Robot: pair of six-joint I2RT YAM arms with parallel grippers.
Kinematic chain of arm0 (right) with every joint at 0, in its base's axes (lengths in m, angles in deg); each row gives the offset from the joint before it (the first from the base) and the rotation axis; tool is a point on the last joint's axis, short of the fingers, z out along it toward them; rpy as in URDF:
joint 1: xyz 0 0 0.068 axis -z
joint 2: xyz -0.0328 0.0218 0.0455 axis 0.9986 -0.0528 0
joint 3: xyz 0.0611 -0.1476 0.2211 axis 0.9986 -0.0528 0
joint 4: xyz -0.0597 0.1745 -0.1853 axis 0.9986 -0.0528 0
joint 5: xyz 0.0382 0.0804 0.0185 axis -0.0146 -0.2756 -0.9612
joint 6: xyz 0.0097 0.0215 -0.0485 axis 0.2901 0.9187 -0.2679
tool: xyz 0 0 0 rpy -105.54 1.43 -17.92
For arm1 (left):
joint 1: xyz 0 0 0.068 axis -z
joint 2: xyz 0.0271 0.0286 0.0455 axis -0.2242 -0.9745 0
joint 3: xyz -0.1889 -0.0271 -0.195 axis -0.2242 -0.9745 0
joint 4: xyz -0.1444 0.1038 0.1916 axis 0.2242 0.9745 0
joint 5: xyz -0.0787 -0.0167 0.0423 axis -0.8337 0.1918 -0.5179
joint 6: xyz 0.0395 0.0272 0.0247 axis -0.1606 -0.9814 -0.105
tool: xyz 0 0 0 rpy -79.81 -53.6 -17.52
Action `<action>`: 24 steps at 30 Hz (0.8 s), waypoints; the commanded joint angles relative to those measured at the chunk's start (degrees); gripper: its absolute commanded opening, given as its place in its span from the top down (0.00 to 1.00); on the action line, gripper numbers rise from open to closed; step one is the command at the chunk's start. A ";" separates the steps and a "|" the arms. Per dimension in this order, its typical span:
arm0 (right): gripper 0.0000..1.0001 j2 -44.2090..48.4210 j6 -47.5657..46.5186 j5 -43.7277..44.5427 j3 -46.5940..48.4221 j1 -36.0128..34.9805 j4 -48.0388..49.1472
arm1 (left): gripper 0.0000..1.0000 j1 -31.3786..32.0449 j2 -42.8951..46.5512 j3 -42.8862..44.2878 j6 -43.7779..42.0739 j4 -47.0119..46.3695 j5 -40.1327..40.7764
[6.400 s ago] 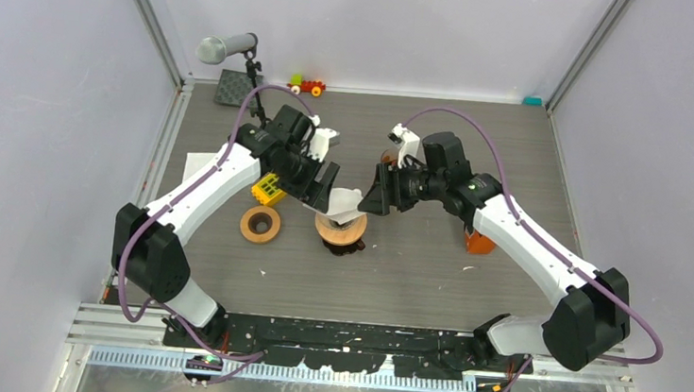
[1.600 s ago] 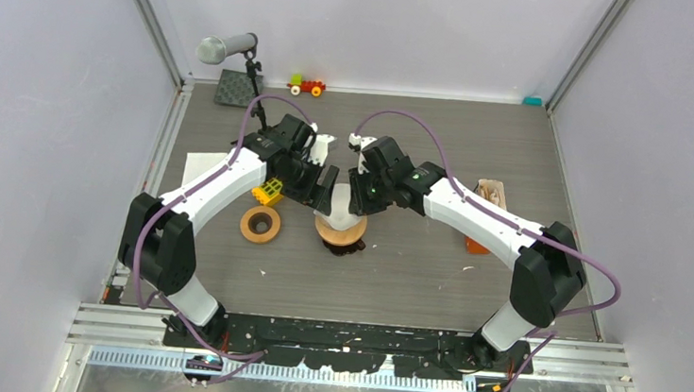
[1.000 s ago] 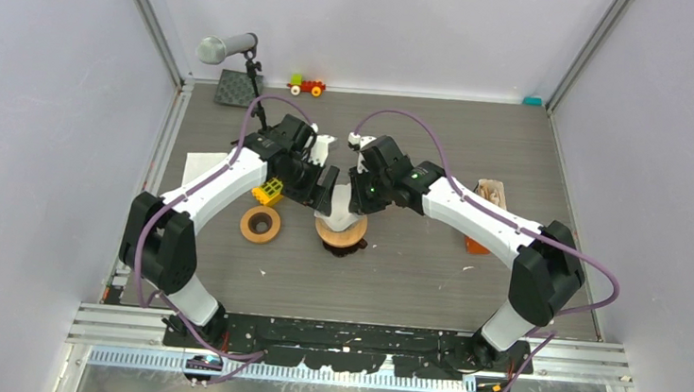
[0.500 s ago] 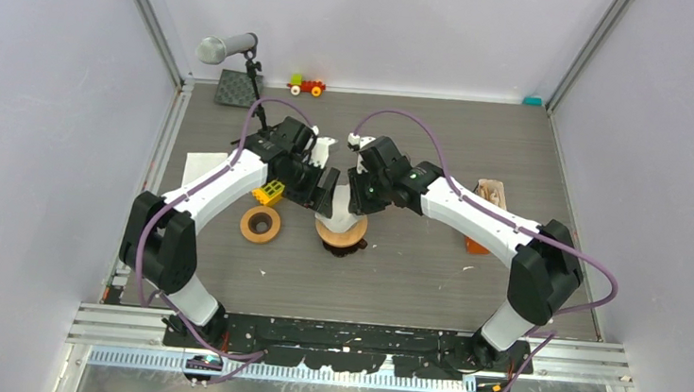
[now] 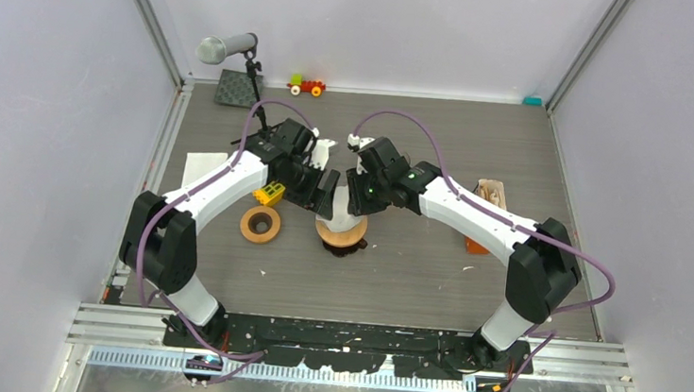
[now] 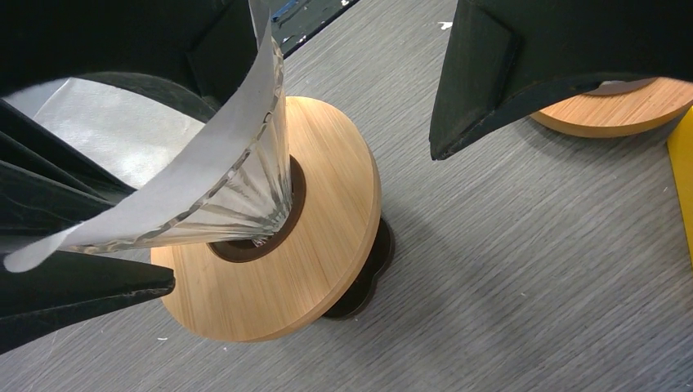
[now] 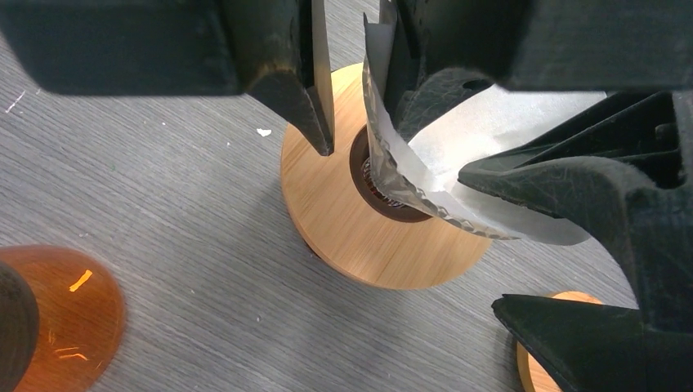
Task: Place the coffee filter in the dripper
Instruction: Place the coffee filter in the coffee dripper.
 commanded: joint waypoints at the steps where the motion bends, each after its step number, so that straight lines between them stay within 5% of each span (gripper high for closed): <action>1: 0.68 -0.76 -0.03 1.13 1.24 -0.24 0.51 | 0.28 -0.02 0.23 -0.65 -0.56 -1.40 -0.22; 24: 0.60 0.33 -1.28 1.13 1.76 -0.27 0.53 | 0.27 -0.02 1.70 -0.14 -1.85 -0.68 0.07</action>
